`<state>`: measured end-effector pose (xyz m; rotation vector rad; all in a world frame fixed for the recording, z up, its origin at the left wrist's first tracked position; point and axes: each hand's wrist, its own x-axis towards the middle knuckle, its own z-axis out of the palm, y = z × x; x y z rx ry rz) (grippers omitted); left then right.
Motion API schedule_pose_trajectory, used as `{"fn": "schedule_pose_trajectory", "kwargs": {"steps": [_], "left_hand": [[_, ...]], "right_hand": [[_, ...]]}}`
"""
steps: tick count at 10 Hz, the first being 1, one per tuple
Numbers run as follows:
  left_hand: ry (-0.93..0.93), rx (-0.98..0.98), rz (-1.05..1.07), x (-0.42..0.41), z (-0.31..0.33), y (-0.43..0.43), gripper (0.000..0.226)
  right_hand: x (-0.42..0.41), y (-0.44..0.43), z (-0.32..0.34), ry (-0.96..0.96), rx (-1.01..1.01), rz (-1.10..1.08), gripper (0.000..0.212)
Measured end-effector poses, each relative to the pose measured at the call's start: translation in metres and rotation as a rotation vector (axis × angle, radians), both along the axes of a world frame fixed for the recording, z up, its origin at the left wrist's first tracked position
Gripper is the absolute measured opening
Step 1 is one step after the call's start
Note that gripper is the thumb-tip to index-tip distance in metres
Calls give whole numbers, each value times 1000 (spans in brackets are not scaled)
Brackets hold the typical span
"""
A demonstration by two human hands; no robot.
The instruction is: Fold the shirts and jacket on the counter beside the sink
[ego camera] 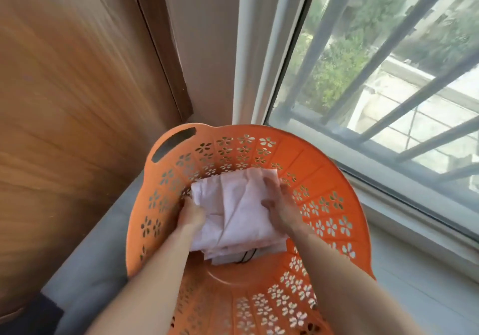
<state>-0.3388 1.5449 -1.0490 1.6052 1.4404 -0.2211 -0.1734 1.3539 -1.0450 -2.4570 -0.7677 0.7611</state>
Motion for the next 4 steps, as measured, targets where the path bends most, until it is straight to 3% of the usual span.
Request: {"fn": "schedule_pose_trajectory", "kwargs": {"steps": [1, 2, 3, 4], "left_hand": [[13, 7, -30, 6, -33, -1, 60], [127, -30, -67, 5, -15, -2, 73], [235, 39, -135, 0, 50, -7, 83], [72, 93, -232, 0, 145, -25, 77]], "right_hand": [[-3, -2, -35, -107, -113, 39, 73], [-11, -4, -20, -106, -217, 69, 70], [-14, -6, 55, -109, -255, 83, 71], [-26, -21, 151, -155, -166, 59, 65]]}}
